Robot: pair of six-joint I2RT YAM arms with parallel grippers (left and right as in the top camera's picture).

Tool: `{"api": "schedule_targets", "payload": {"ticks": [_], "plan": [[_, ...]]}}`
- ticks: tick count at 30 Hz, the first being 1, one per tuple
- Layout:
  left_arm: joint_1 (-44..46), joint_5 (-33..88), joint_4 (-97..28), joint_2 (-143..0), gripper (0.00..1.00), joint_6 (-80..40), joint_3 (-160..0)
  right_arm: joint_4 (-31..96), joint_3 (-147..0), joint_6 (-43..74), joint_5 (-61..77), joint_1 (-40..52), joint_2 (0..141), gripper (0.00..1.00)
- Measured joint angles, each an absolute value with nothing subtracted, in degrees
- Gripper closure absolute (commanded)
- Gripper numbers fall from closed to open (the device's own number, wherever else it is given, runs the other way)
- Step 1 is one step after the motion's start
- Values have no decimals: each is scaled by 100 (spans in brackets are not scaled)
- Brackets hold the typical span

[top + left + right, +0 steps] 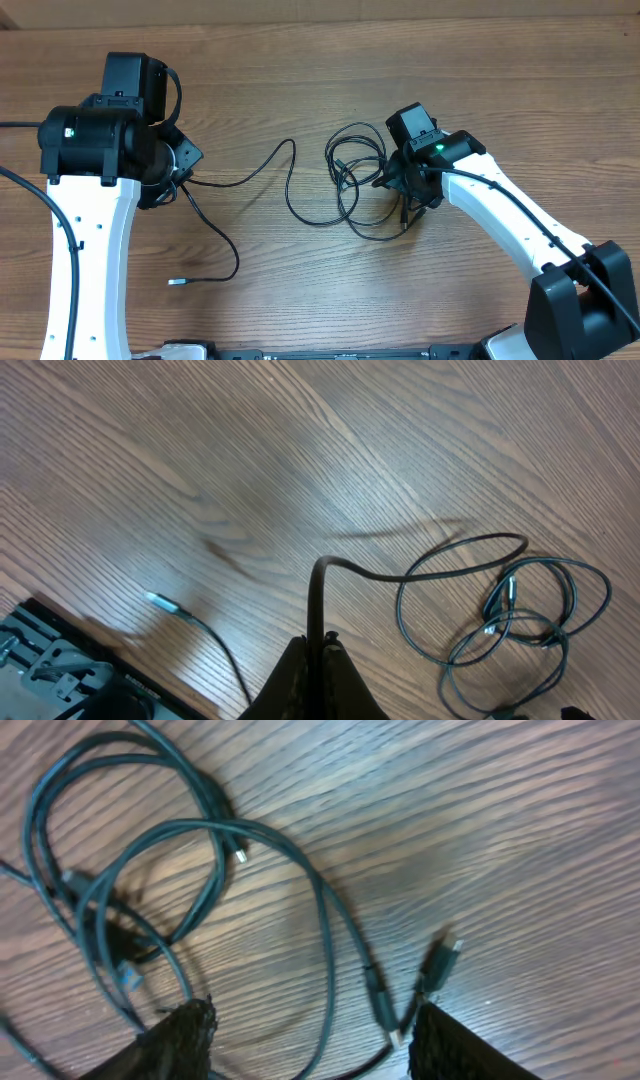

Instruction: Untangle cables

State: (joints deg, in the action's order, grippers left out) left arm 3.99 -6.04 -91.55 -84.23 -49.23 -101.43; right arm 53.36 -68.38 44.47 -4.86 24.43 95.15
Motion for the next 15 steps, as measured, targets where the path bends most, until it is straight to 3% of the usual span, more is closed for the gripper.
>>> {"api": "schedule_targets", "payload": {"ticks": [5, 8, 11, 15], "plan": [[399, -620, -9155, -8423, 85, -4919, -10143, 4978, -6838, 4305, 180, 2440, 9515, 31], [399, -576, -9157, -8423, 65, -4877, -10143, 4860, -6838, 4233, 572, 2440, 9515, 30], [399, -493, -9157, -8423, 52, -4766, -10143, 4840, -6836, 4211, 735, 2440, 9513, 30], [399, -362, -9159, -8436, 51, -4628, -10143, 4834, -6834, 4195, 843, 2440, 9515, 30]]}}
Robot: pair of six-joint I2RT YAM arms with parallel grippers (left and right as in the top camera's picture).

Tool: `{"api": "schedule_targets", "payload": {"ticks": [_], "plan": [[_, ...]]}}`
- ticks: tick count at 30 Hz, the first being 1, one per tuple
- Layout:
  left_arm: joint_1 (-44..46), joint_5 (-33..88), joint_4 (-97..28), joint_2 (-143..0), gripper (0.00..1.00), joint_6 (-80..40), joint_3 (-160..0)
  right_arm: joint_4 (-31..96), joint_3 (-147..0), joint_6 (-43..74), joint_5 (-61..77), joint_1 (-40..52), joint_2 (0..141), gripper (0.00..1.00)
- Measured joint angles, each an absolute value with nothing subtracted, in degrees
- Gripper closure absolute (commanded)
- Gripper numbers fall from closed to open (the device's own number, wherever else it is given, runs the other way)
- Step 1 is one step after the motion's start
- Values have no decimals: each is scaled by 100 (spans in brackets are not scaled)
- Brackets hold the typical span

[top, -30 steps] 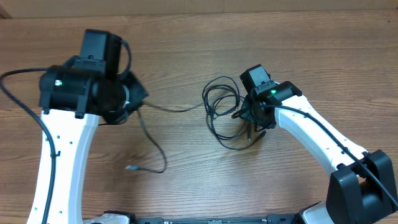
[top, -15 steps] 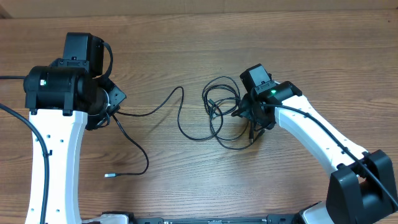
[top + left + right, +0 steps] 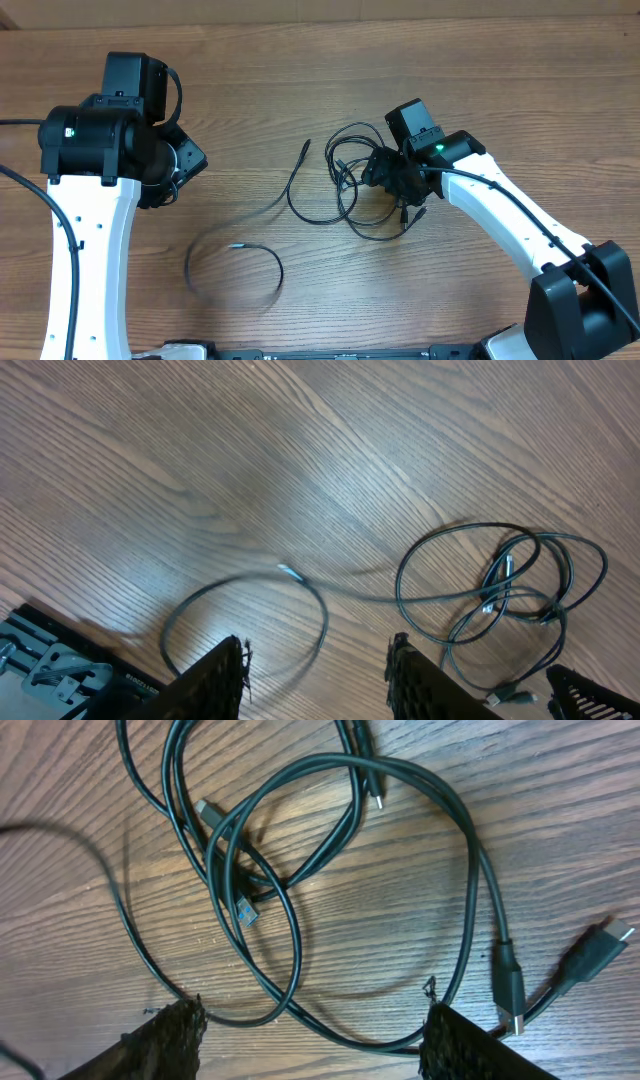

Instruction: Untangle cables

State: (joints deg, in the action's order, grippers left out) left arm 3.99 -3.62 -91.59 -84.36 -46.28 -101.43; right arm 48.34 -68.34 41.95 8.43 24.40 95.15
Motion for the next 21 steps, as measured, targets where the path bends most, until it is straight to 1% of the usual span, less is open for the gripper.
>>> {"api": "schedule_targets", "payload": {"ticks": [4, 7, 8, 10, 17, 21], "plan": [[399, -259, -9179, -8541, 50, -4576, -10145, 4827, -6834, 4195, 880, 2440, 9515, 31], [403, -82, -9177, -8702, 49, -4346, -10145, 4821, -6834, 4185, 880, 2443, 9515, 47], [414, -25, -9177, -8764, 46, -4257, -10145, 4810, -6834, 4204, 878, 2440, 9513, 49], [458, 45, -9177, -8860, 41, -4108, -10145, 4788, -6834, 4191, 880, 2443, 9515, 48], [845, 198, -9174, -9155, 33, -3677, -10145, 4591, -6834, 4198, 928, 2491, 9800, 48], [987, 198, -9157, -9369, 33, -3594, -10145, 4386, -6834, 4198, 991, 2709, 10221, 48]]}}
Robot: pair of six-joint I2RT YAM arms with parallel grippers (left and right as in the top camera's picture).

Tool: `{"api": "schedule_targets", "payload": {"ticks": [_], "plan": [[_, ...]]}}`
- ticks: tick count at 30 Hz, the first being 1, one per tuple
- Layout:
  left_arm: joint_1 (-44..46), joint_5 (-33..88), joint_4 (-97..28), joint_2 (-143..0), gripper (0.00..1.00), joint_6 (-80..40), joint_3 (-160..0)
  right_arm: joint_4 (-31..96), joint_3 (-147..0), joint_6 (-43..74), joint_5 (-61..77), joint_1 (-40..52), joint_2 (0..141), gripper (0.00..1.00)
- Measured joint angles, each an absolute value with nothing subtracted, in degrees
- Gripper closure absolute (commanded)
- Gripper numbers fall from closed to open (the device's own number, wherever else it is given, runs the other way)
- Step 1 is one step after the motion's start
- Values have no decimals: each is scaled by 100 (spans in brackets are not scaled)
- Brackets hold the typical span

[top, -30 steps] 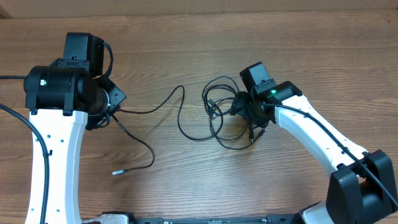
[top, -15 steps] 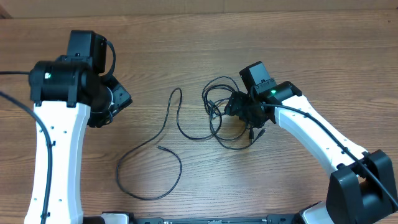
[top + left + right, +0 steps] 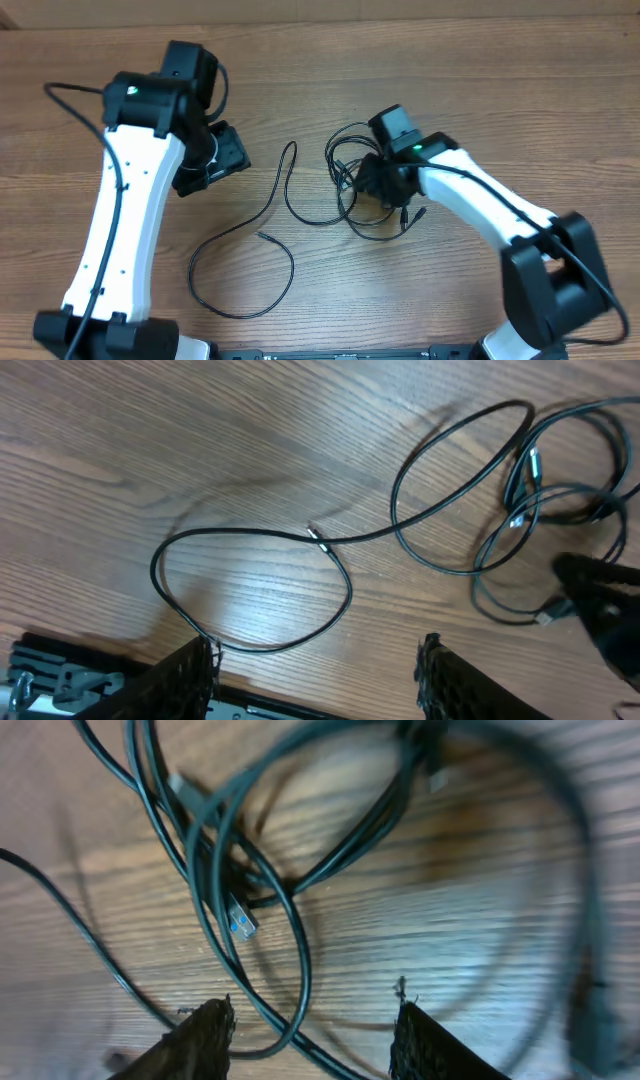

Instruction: Untangle cables

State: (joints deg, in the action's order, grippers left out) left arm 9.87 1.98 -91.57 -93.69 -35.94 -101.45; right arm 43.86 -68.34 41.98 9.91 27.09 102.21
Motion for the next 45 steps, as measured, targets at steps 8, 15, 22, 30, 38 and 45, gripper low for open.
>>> {"api": "schedule_targets", "payload": {"ticks": [8, 15, 22, 30, 38, 45], "plan": [[1015, 198, -9181, -9815, 34, -3577, -10145, 3828, -6814, 4211, 1004, 3227, 10492, 55], [1015, 198, -9236, -9863, 34, -3496, -10145, 3863, -6814, 4475, 561, 3275, 10580, 56], [1015, 198, -9238, -9863, 34, -3428, -10145, 3948, -6814, 4565, 401, 3273, 10825, 59], [1015, 198, -9240, -9863, 34, -3428, -10145, 3944, -6818, 4628, 360, 3271, 10993, 73], [1015, 191, -9240, -9863, 34, -3428, -10145, 3968, -6825, 4630, 353, 3267, 11021, 96], [1015, 191, -9238, -9865, 34, -3428, -10145, 4628, -7203, 4464, 353, 3157, 11000, 96]]}}
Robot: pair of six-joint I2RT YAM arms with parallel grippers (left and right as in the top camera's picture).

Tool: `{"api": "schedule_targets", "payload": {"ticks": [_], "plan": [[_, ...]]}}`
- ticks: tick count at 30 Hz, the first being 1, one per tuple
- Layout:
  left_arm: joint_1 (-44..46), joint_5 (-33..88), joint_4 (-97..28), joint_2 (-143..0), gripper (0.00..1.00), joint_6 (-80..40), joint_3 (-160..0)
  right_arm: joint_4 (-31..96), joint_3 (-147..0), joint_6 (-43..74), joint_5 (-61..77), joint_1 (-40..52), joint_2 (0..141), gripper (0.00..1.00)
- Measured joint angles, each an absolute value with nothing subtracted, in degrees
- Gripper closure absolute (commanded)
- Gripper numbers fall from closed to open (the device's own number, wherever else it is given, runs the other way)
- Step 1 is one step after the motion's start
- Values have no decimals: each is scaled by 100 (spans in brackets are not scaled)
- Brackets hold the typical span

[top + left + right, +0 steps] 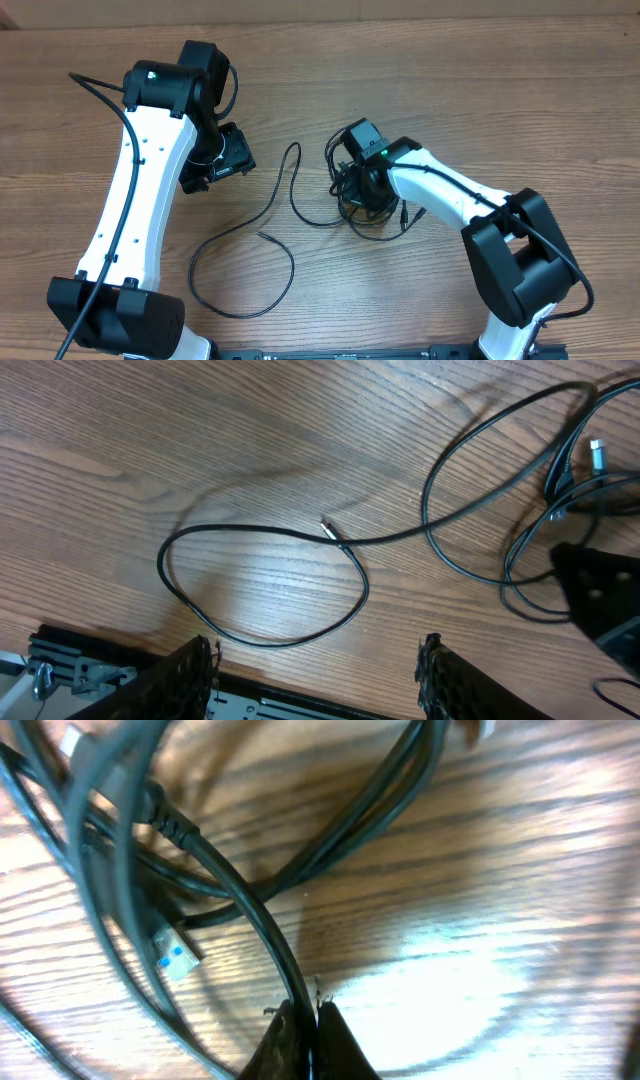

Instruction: Untangle cables

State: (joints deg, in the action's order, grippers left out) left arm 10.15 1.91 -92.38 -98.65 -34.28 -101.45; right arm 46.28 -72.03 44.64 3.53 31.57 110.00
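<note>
A knot of dark cables (pixel 350 180) lies at mid-table; in the right wrist view its thick strands (pixel 230 890) cross beside a blue-tipped plug (pixel 172 952). My right gripper (pixel 362 192) (pixel 303 1012) is down in the knot, shut on one thick strand. A thin black cable (pixel 235 270) (pixel 260 585) trails left from the knot into a loose loop on the wood, its bare end (pixel 331 532) lying free. My left gripper (pixel 213 165) (pixel 315 650) hovers open above that loop, holding nothing.
The wooden table (pixel 480 90) carries nothing else. Its near edge and a metal rail (pixel 90 670) show at the bottom of the left wrist view. The right arm's white links (pixel 450 195) reach across the right half.
My right gripper, open over the knot before, is now shut on a thick strand. The left gripper stays open in about the same place, shifted slightly; the thin cable's loop lies unchanged.
My left gripper was first shut on the thin cable, stretched out leftward, while the right stood open beside the knot. Then the left was open and the thin cable lay curled on the table. The left arm then stood further in; the right now grips a strand.
</note>
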Motion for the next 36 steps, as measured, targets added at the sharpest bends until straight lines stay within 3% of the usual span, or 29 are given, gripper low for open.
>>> {"api": "schedule_targets", "payload": {"ticks": [12, 28, 36], "plan": [[1015, 191, -9238, -9863, 33, -3428, -10145, 6003, -8632, 3830, 301, 3063, 9719, 96], [1015, 191, -9286, -9863, 33, -3428, -10145, 6388, -8678, 3743, -447, 3074, 9275, 96], [1015, 191, -9286, -9863, 32, -3428, -10145, 6257, -8678, 3736, 622, 3116, 9275, 96]]}}
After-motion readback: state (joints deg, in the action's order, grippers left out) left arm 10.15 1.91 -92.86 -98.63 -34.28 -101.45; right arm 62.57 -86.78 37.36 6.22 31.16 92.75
